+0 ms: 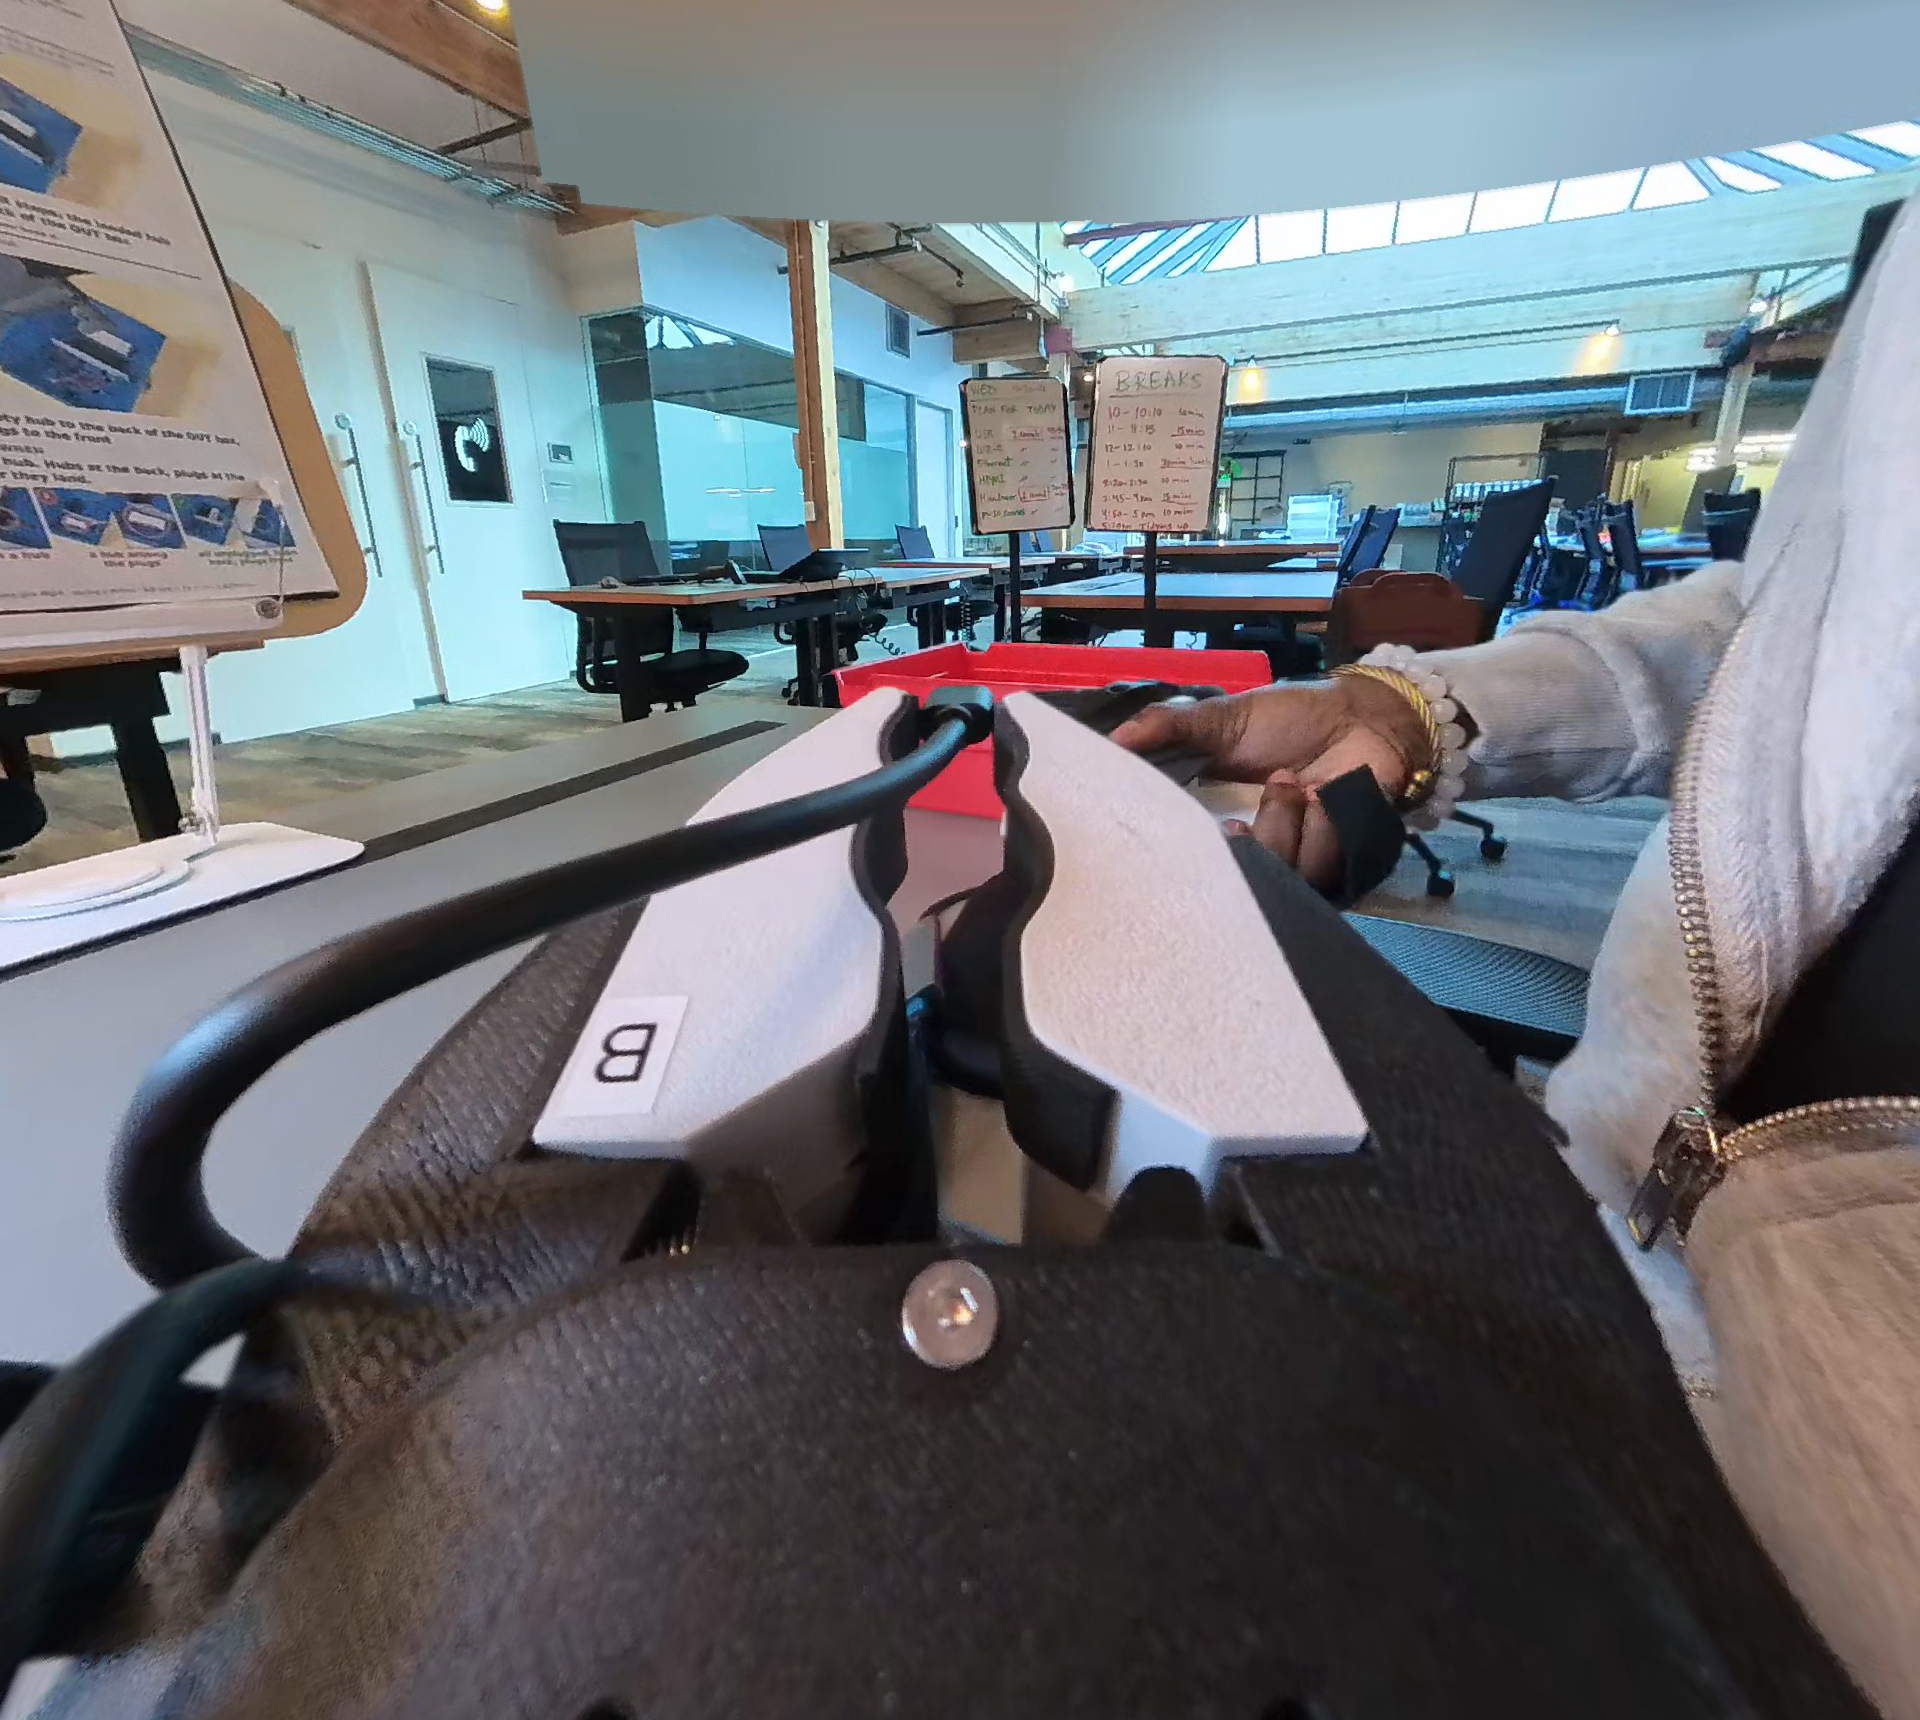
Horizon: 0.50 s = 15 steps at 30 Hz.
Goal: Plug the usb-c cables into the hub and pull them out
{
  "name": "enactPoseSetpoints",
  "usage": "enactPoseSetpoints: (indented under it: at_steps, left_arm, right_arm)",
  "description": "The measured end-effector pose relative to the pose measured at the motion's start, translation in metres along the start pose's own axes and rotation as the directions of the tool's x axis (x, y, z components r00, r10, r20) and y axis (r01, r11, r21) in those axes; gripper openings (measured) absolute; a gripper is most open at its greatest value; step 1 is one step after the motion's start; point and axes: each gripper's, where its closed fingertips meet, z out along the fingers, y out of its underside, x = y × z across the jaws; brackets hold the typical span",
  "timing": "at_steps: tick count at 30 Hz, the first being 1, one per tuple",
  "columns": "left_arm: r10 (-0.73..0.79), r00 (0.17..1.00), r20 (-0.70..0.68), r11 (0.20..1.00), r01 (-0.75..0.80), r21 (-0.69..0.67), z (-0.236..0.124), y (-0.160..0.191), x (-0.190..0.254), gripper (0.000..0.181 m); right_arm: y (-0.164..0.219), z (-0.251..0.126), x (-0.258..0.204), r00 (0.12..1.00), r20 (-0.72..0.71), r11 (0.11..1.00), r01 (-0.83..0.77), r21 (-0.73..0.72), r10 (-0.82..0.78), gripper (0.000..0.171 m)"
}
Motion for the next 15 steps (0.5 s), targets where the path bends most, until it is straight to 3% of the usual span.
enactPoseSetpoints:
  at_steps: [2, 3, 4, 5, 6, 8, 9, 10, 11, 15]
  left_arm:
    - [0.001, 1.000, 0.002, 1.000, -0.001, 0.003, -0.002, 0.002, 0.000, 0.014]
    - [0.000, 1.000, 0.005, 1.000, 0.000, 0.006, -0.003, 0.003, -0.001, 0.014]
    - [-0.004, 1.000, 0.007, 1.000, 0.003, 0.010, -0.004, 0.003, -0.001, 0.014]
    - [-0.010, 1.000, 0.009, 1.000, 0.010, 0.015, -0.005, 0.002, -0.002, 0.014]
    - [-0.018, 1.000, 0.011, 1.000, 0.017, 0.022, -0.005, 0.002, -0.003, 0.014]
    - [-0.033, 0.999, 0.011, 0.999, 0.032, 0.034, -0.007, 0.001, -0.004, 0.014]
    - [-0.036, 0.999, 0.012, 0.999, 0.035, 0.041, -0.008, 0.000, -0.004, 0.014]
    - [-0.036, 0.999, 0.015, 0.998, 0.035, 0.047, -0.009, -0.001, -0.005, 0.014]
    - [-0.035, 0.999, 0.015, 0.998, 0.034, 0.050, -0.009, -0.002, -0.005, 0.014]
    - [-0.035, 0.999, 0.005, 0.998, 0.035, 0.055, -0.009, -0.003, -0.003, 0.014]
  right_arm:
    - [-0.004, 0.000, -0.017, 0.995, 0.030, 0.995, 0.094, 0.031, -0.095, 0.058]
    - [-0.009, -0.002, -0.025, 0.966, 0.001, 0.966, 0.257, 0.040, -0.257, 0.056]
    - [-0.014, -0.004, -0.029, 0.878, -0.074, 0.880, 0.475, 0.025, -0.472, 0.057]
    - [-0.023, -0.008, -0.028, 0.702, -0.186, 0.718, 0.696, -0.025, -0.687, 0.060]
    - [-0.031, -0.012, -0.023, 0.441, -0.288, 0.489, 0.863, -0.123, -0.850, 0.060]
    - [-0.041, -0.018, -0.008, -0.129, -0.322, 0.008, 0.919, -0.393, -0.938, 0.059]
    - [-0.043, -0.017, 0.001, -0.298, -0.270, -0.138, 0.864, -0.485, -0.915, 0.057]
    - [-0.043, -0.014, 0.008, -0.394, -0.223, -0.227, 0.815, -0.534, -0.892, 0.056]
    - [-0.043, -0.009, 0.012, -0.436, -0.180, -0.277, 0.788, -0.550, -0.882, 0.053]
    - [-0.045, 0.005, 0.031, -0.534, -0.004, -0.414, 0.660, -0.627, -0.846, 0.049]
